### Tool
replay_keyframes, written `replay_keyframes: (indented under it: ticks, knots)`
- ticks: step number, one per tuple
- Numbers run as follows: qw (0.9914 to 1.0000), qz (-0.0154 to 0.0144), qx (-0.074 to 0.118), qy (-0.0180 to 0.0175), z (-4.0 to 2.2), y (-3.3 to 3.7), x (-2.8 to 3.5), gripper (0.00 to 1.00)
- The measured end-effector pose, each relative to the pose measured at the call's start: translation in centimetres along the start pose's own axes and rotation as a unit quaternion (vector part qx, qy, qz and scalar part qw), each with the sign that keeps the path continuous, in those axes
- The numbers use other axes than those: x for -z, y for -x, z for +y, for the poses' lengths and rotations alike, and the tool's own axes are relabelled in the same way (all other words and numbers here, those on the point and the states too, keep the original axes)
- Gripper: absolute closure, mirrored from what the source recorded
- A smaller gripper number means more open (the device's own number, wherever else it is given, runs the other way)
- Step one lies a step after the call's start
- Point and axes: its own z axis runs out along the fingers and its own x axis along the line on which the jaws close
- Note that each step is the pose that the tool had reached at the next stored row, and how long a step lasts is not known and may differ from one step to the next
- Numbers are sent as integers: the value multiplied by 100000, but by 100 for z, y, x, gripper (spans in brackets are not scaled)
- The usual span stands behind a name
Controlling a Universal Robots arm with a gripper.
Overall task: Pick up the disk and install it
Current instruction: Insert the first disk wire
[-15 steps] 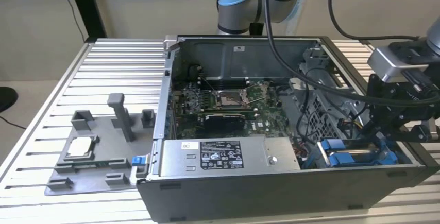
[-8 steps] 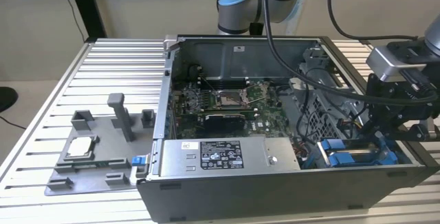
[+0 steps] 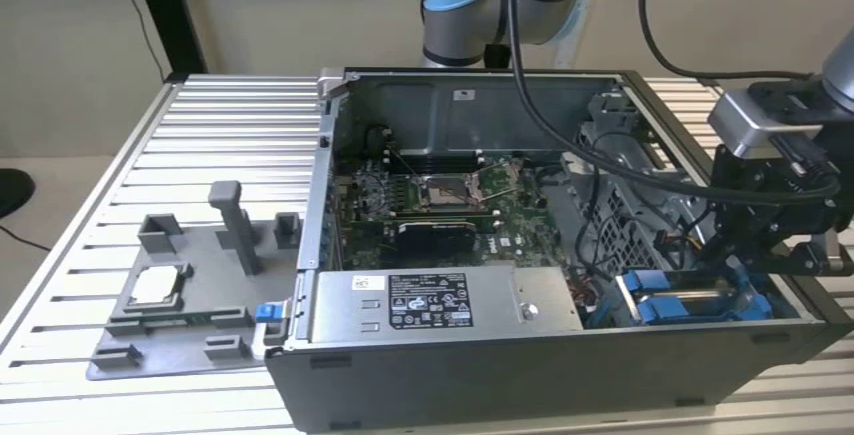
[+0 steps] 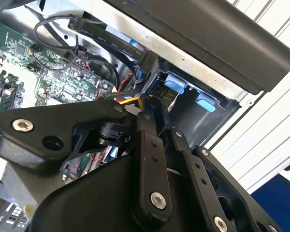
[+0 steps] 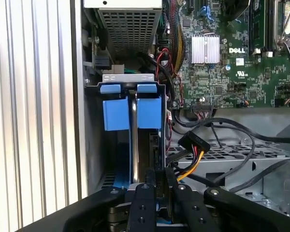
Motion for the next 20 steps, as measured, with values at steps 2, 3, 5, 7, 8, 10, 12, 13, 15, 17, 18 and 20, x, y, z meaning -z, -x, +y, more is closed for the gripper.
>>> replay_keyframes:
  ticks: [2,3,5,7,8,10,12,13,15,17,18,20]
  knots:
    - [100000,2,-111,-6,0,0,-3,100]
    - [100000,4,-156,-8,0,0,-4,100]
    - [100000,16,-232,-15,0,0,-8,100]
    - [100000,41,-295,-17,0,-1,-13,100]
    - [99999,64,-322,-23,0,-1,-16,100]
    - [99999,157,-378,-28,-1,-1,-26,100]
    - [99999,277,-427,-35,-1,-2,-39,100]
    - [99998,345,-453,-39,-2,-3,-48,100]
    - [99998,479,-509,-47,-2,-3,-63,100]
    - [99996,646,-561,-56,-2,-5,-78,100]
    - [99996,702,-582,-61,-3,-5,-86,100]
    - [99996,674,-591,-60,-3,-5,-94,100]
